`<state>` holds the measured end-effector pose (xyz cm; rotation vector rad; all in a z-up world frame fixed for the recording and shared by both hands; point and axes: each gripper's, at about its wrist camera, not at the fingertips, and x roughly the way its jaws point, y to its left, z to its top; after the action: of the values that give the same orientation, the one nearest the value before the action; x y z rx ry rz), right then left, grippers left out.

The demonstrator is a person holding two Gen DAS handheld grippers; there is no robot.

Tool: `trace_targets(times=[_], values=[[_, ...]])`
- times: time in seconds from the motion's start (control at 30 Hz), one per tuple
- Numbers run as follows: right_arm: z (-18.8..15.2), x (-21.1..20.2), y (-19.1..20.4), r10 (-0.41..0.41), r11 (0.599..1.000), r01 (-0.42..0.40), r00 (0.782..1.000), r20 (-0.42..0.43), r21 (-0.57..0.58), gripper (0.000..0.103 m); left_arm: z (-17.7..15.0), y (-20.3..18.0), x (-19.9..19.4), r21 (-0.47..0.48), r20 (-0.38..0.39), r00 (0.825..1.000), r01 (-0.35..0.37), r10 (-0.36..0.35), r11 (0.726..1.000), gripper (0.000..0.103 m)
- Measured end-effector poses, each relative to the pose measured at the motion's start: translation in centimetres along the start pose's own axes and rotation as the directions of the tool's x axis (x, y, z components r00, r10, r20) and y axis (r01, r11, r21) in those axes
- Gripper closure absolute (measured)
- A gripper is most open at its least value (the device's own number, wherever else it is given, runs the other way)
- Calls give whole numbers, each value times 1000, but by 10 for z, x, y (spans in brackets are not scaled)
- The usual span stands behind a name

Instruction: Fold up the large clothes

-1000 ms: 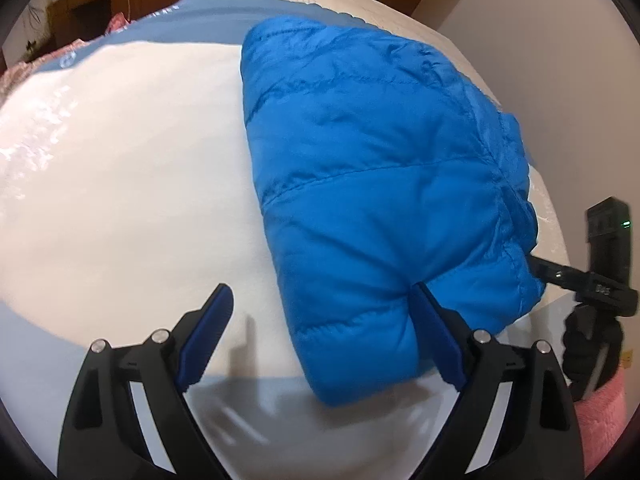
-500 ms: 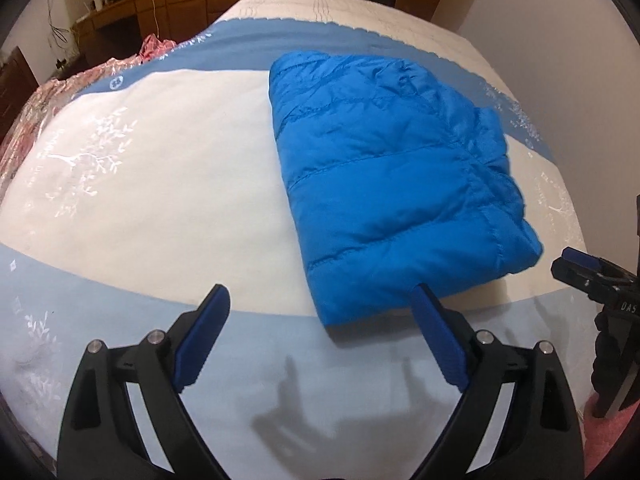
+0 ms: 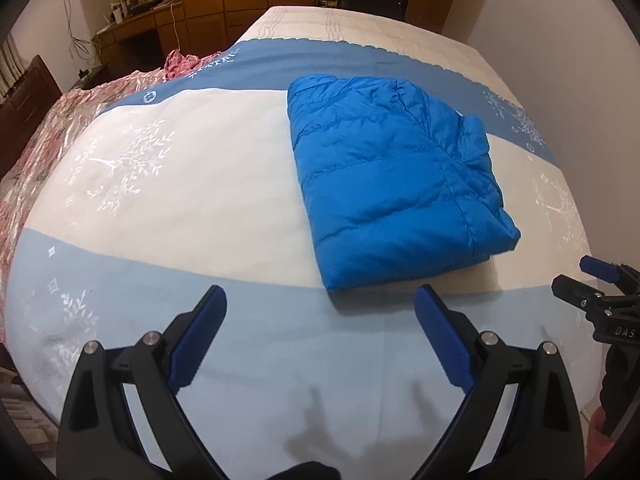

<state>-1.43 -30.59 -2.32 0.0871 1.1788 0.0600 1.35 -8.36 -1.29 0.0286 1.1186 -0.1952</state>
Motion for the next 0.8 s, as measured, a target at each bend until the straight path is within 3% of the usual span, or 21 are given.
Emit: trace_targets(times=[0.37, 0.8], values=[[-10, -22, 7, 17, 1000, -17, 1000, -13, 20, 4, -17, -2, -26, 8, -5, 999, -35, 36, 999, 9], [-22, -21, 11, 3, 1000, -2, 999, -43, 13, 4, -28, -3, -29, 28, -20, 998, -66, 67, 997, 8]])
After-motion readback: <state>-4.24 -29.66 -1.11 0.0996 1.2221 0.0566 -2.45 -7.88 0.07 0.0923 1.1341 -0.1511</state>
